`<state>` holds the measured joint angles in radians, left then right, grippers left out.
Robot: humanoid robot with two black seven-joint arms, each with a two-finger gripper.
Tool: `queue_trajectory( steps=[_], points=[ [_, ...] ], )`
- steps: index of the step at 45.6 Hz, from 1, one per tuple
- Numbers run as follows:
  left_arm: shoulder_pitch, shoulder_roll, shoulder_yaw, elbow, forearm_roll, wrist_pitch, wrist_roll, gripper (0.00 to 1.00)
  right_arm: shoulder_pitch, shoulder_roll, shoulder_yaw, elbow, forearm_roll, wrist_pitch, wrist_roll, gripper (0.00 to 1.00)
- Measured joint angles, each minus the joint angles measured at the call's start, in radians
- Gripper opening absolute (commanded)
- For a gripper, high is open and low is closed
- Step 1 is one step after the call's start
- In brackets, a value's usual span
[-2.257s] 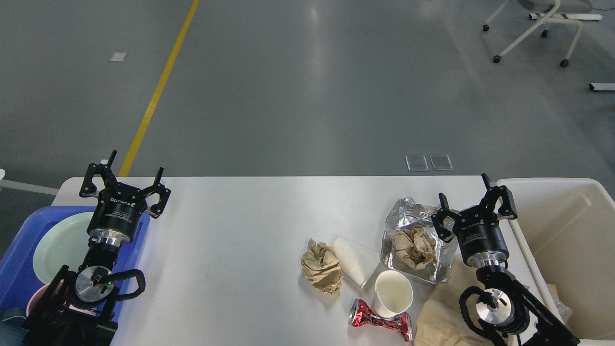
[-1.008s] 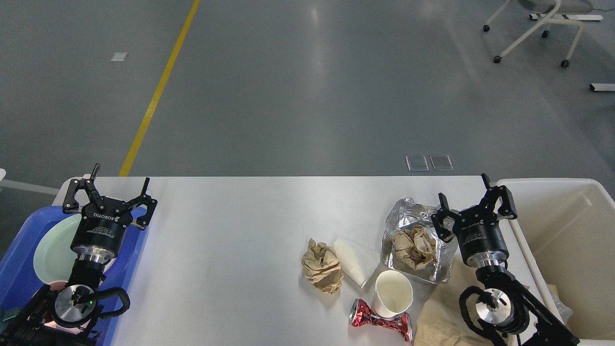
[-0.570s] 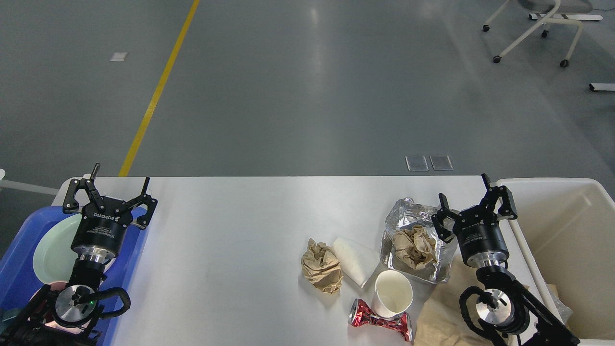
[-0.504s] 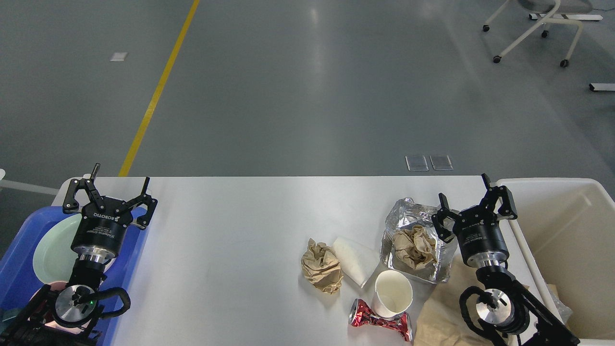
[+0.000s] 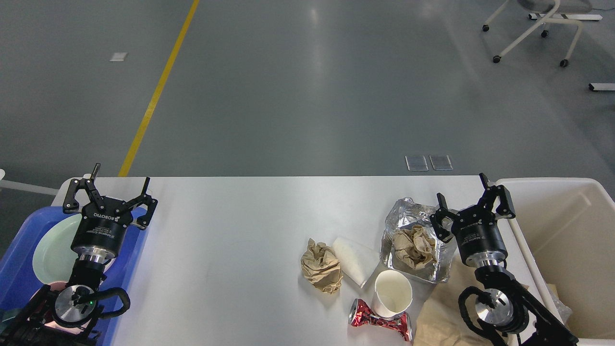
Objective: Tidy desktop
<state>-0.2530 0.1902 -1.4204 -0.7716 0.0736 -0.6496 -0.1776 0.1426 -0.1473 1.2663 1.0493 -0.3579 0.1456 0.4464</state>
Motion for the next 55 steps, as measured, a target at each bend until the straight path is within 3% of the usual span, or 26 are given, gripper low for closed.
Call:
queue_trajectory(
  steps=[55],
  points=[
    [0.000,0.000,0.000,0.000,0.000,-0.002,-0.001,0.96,-0.002,-0.005,0.081,-0.020,-0.002,-0.004,-0.004,1.00]
  ],
)
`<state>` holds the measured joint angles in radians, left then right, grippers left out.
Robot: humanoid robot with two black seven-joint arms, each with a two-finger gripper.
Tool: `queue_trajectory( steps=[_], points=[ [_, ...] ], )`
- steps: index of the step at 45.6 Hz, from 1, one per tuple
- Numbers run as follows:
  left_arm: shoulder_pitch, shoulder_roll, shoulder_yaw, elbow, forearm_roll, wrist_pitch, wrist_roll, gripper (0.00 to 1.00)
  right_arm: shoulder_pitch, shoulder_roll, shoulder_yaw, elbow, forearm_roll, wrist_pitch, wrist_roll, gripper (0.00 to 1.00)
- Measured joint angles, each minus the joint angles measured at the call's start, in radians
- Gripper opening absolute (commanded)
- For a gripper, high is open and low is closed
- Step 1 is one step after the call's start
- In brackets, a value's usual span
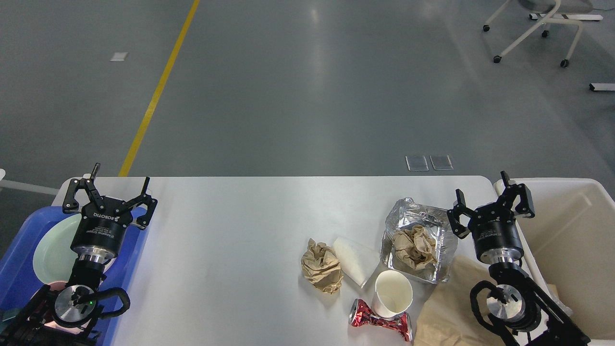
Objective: Tidy desktop
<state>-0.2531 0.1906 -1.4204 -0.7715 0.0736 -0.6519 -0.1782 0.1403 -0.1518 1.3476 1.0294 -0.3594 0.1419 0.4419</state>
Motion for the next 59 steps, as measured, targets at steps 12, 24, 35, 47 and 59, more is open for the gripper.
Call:
queue_trajectory(
  steps=[12,24,35,47,59],
  points=[
    [0.000,0.000,0.000,0.000,0.000,0.000,0.001,0.96,-0.011,0.000,-0.007,-0.006,0.007,0.002,0.002,1.00],
    [0.000,0.001,0.000,0.001,0.000,0.000,0.001,0.96,-0.006,-0.001,-0.004,-0.007,0.008,0.002,0.003,1.00],
    [0.000,0.001,0.000,0.001,0.000,-0.001,0.001,0.96,0.005,-0.002,-0.004,-0.025,0.007,0.005,0.003,1.00],
    [0.000,0.000,0.000,0.001,0.000,-0.002,0.001,0.96,0.015,-0.003,-0.005,-0.020,-0.004,0.005,0.004,1.00],
    [0.000,0.001,0.000,0.001,0.000,-0.002,0.001,0.96,0.039,-0.011,-0.012,-0.011,-0.001,0.010,0.006,1.00]
  ],
)
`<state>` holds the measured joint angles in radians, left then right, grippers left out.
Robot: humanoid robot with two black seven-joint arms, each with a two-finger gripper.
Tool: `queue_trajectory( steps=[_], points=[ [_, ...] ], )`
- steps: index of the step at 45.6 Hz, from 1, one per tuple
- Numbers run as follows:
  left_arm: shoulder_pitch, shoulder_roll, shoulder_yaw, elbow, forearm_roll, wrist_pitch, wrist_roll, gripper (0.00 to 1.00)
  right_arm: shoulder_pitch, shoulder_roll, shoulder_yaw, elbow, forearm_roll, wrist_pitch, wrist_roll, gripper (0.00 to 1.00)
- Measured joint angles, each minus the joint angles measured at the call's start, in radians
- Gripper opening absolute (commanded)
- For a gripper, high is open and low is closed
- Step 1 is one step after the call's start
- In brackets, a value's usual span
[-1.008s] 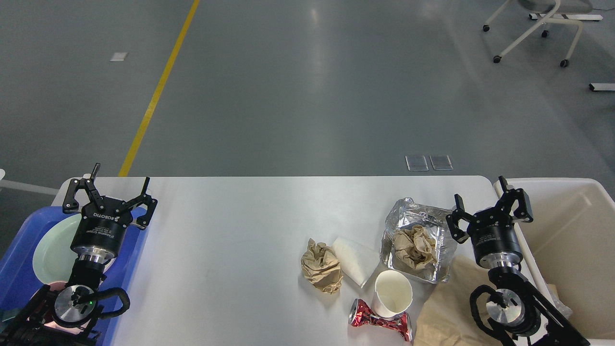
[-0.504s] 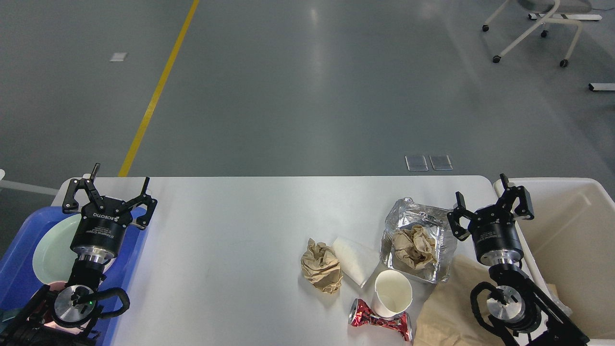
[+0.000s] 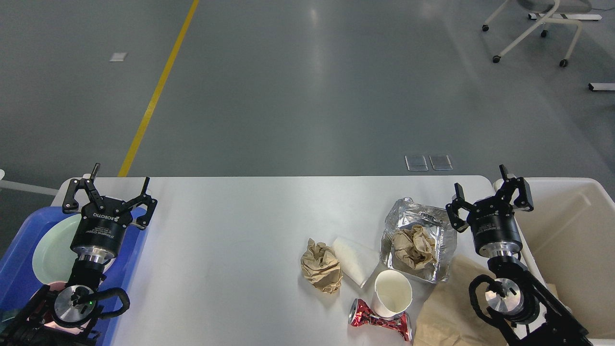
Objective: Tidy desktop
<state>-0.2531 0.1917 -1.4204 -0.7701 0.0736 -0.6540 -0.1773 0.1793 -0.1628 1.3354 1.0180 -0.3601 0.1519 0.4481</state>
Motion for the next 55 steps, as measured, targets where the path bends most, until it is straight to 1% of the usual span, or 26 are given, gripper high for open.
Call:
queue_trajectory(
  steps=[3,7,16,24,29,32,39,44,48,52,55],
  points=[
    [0.000,0.000,0.000,0.000,0.000,0.000,0.000,0.96,0.008,-0.035,-0.035,0.000,0.003,0.012,0.000,1.00],
    [0.000,0.000,0.000,0.000,0.000,0.000,0.000,0.96,0.028,-0.112,-0.134,0.001,0.004,0.042,0.000,1.00],
    [0.000,0.000,0.000,0.000,0.000,0.000,0.000,0.96,0.184,-0.362,-0.464,0.003,0.012,0.154,0.000,1.00],
    [0.000,0.000,0.000,0.000,0.000,0.000,0.000,0.96,0.436,-0.556,-0.800,0.003,0.014,0.247,-0.001,1.00],
    [0.000,0.000,0.000,0.000,0.000,0.000,0.000,0.96,0.638,-0.633,-1.049,0.002,0.013,0.284,-0.002,1.00],
    [0.000,0.000,0.000,0.000,0.000,0.000,0.000,0.96,0.769,-0.662,-1.240,0.001,0.011,0.305,-0.003,1.00],
    [0.000,0.000,0.000,0.000,0.000,0.000,0.000,0.96,1.085,-0.673,-1.696,0.007,0.011,0.336,-0.003,1.00],
    [0.000,0.000,0.000,0.000,0.000,0.000,0.000,0.96,1.256,-0.633,-1.925,0.014,0.012,0.398,-0.005,1.00],
    [0.000,0.000,0.000,0.000,0.000,0.000,0.000,0.96,1.401,-0.559,-2.109,0.016,0.015,0.466,-0.013,1.00],
    [0.000,0.000,0.000,0.000,0.000,0.000,0.000,0.96,1.523,-0.460,-2.284,0.047,0.036,0.499,-0.026,1.00],
    [0.000,0.000,0.000,0.000,0.000,0.000,0.000,0.96,1.612,-0.386,-2.397,0.099,0.070,0.505,-0.061,1.00]
  ],
)
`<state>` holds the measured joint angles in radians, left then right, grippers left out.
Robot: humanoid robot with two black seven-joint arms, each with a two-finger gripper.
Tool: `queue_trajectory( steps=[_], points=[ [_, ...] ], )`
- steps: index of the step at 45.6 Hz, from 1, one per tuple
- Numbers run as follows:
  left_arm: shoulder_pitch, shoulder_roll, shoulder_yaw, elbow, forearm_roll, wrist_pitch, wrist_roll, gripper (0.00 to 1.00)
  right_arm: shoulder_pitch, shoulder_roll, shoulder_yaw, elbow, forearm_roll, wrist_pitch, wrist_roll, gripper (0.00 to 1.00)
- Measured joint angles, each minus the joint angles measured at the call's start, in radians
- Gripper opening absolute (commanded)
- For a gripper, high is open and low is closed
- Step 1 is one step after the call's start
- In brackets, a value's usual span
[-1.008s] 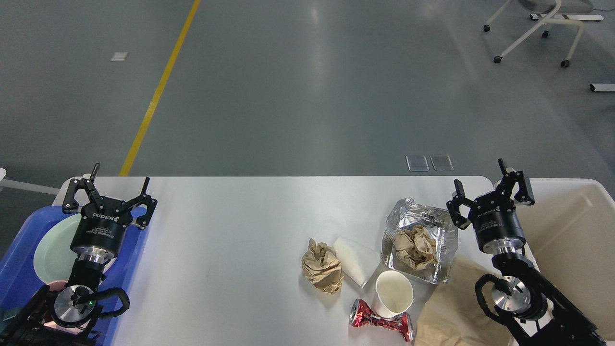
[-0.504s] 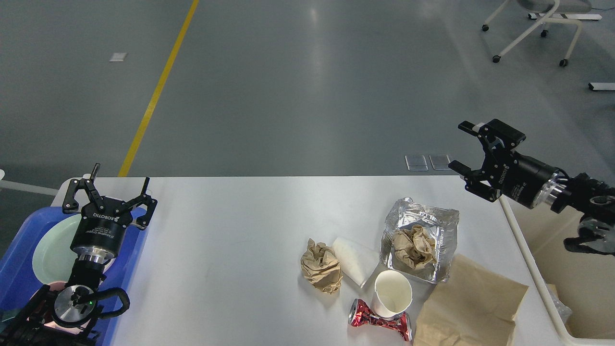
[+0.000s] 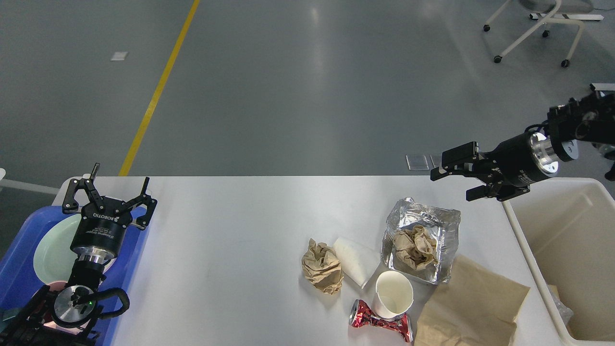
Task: Tidy desktop
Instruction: 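Move the right gripper over toward the foil snack bag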
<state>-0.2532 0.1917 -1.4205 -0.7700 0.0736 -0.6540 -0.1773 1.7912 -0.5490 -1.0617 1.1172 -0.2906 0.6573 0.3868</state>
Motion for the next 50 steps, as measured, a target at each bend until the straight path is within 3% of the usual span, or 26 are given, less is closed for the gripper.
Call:
queue_trajectory(
  steps=[4,12,15,17,21,29,50],
  points=[
    [0.000,0.000,0.000,0.000,0.000,0.000,0.000,0.96,0.120,0.087,-0.104,0.087,0.068,0.002,-0.119,1.00],
    [0.000,0.000,0.000,0.000,0.000,0.000,0.000,0.96,0.305,0.222,-0.181,0.246,0.217,0.002,-0.493,1.00],
    [0.000,0.000,0.000,0.000,0.000,0.000,0.000,0.96,0.358,0.249,-0.184,0.303,0.244,0.001,-0.585,1.00],
    [0.000,0.000,0.000,0.000,0.000,0.000,0.000,0.96,0.397,0.259,-0.185,0.345,0.259,0.000,-0.616,1.00],
    [0.000,-0.001,0.000,0.000,0.000,0.000,0.000,0.96,0.511,0.267,-0.190,0.453,0.295,-0.008,-0.646,1.00],
    [0.000,-0.001,0.000,0.000,0.000,0.000,0.000,0.96,0.674,0.268,-0.221,0.600,0.360,-0.011,-0.655,1.00],
    [0.000,0.000,0.000,0.000,0.000,-0.001,0.000,0.96,0.670,0.237,-0.248,0.622,0.382,-0.013,-0.646,1.00]
  ],
)
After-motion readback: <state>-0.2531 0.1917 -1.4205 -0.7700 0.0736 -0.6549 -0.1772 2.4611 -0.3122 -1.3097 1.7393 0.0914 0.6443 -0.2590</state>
